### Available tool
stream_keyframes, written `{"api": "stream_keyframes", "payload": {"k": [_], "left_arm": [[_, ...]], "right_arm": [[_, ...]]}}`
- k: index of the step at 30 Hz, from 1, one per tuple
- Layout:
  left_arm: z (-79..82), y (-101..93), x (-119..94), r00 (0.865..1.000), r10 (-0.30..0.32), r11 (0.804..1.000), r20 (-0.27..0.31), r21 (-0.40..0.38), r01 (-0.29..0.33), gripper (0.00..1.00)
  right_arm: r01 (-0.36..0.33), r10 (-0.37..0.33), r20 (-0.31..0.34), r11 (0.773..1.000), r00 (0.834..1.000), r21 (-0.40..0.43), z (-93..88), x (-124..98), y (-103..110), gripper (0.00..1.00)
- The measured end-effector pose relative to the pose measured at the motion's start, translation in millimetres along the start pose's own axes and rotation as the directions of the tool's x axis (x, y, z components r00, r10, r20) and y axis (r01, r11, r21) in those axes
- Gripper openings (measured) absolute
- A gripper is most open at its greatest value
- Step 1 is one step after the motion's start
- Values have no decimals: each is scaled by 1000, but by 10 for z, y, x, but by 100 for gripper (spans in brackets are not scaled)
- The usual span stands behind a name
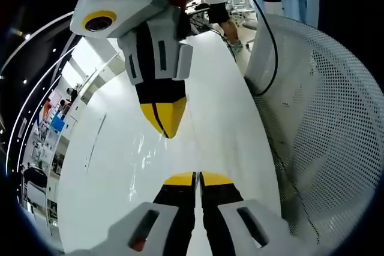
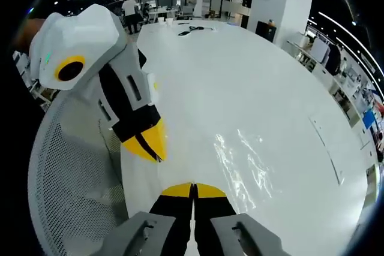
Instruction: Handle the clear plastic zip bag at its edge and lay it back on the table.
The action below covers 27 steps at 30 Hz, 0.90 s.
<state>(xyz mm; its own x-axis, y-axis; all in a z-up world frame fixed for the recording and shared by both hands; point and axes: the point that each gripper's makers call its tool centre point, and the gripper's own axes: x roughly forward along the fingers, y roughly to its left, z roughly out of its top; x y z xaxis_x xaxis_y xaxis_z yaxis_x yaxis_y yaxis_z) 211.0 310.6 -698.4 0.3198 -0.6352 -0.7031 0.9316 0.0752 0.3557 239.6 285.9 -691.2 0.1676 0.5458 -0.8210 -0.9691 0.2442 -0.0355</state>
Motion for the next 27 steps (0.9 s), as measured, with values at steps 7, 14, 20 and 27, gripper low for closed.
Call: {"api": "stream_keyframes", "payload": {"k": [7, 14, 20, 27], "left_arm": [[-1, 20, -15, 1000, 1, 1000, -5, -3, -1, 0], [9, 67, -44, 1000, 11, 1000, -4, -16, -11, 0], [7, 83, -46, 1000, 14, 1000, -6, -13, -14, 0], [48, 89, -53, 1000, 20, 1000, -4, -13, -20, 0]], "right_arm": [[24, -24, 32, 1000, 999, 4, 49, -34, -45, 0], [73, -73, 104, 997, 992, 7, 156, -123, -115, 0], [91, -92, 130, 996, 987, 19, 174, -153, -136, 0], [123, -124, 162, 992, 979, 17, 164, -223, -157, 0]]}}
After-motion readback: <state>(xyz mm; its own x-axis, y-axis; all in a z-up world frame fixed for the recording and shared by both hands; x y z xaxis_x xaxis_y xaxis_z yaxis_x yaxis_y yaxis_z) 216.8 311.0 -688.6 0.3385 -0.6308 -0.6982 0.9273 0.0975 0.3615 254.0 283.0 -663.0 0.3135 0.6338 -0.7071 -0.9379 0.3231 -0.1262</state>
